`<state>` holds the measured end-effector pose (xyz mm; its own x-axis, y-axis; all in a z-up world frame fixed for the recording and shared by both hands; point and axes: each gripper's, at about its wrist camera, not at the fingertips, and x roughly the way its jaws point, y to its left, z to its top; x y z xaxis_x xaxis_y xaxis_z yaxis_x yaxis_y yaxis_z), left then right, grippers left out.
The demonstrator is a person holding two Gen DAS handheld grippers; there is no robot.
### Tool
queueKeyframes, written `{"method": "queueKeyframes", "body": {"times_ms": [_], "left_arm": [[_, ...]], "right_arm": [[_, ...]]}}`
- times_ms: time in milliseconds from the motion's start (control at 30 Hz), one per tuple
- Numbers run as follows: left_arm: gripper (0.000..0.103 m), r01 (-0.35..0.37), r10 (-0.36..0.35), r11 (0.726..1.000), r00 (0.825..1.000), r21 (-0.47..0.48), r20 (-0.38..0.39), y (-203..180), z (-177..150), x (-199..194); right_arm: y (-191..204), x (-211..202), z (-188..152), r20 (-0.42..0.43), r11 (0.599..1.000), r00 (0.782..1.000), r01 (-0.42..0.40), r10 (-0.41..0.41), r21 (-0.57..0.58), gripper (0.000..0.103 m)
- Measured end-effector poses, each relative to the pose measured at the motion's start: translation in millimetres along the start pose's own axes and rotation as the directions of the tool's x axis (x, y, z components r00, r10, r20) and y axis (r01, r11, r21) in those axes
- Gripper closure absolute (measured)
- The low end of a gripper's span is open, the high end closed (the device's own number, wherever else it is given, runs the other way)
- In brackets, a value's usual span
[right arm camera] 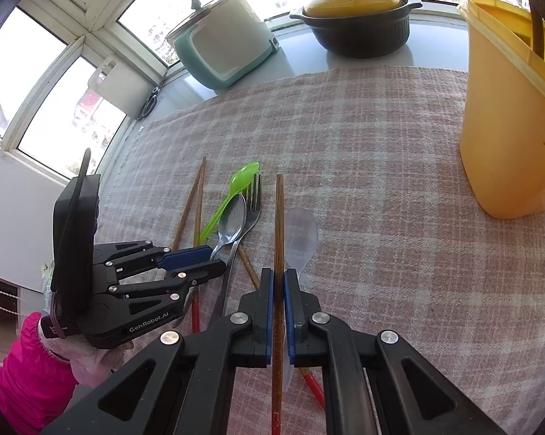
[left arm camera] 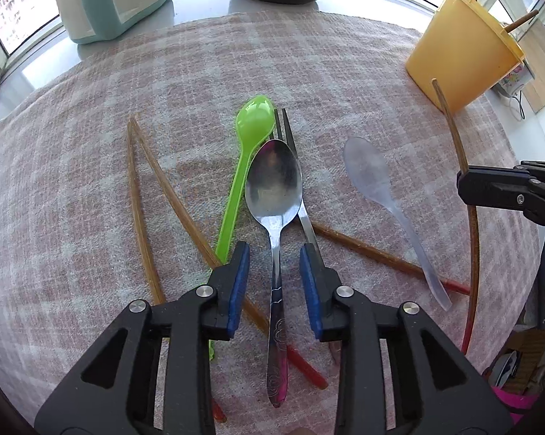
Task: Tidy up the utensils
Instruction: 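Lift the metal spoon with the left tool while the right tool lifts the chopstick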
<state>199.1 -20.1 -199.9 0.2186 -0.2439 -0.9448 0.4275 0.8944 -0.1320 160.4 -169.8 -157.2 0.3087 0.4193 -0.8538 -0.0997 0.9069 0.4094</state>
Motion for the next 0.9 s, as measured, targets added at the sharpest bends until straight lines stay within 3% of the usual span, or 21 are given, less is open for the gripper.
{"method": "queueKeyframes", "body": {"times_ms": [100,200,300,633,900], "left_arm": [[0.076,-0.011,0.011,1.000,1.000,0.010,-0.001,1,6,4],[0.092,-0.025,0.025,0.999,1.000,0.024,-0.002,4,7,2],[0.098,-0.016,0.016,1.000,1.000,0.027,-0.004,6,7,2],[0.100,0.032,-0.025,0.997,0.996,-0.075,0.086,19,-10,-23],[0.100,0.103,-0.067,0.983,0.971,-0.151,0.230,23,-14,-66]], "right_arm": [[-2,-3,-1,0.006,1.000,1.000,0.001,-0.001,0.007,0.100],[-5,-5,-2,0.010,1.000,1.000,0.003,-0.003,0.015,0.100],[-7,-7,-2,0.012,1.000,1.000,0.005,-0.005,0.020,0.100],[-7,-17,1,0.043,1.000,0.999,0.014,-0.015,0.019,0.100],[-2,-33,3,0.099,1.000,0.995,0.017,-0.017,0.000,0.100]]}}
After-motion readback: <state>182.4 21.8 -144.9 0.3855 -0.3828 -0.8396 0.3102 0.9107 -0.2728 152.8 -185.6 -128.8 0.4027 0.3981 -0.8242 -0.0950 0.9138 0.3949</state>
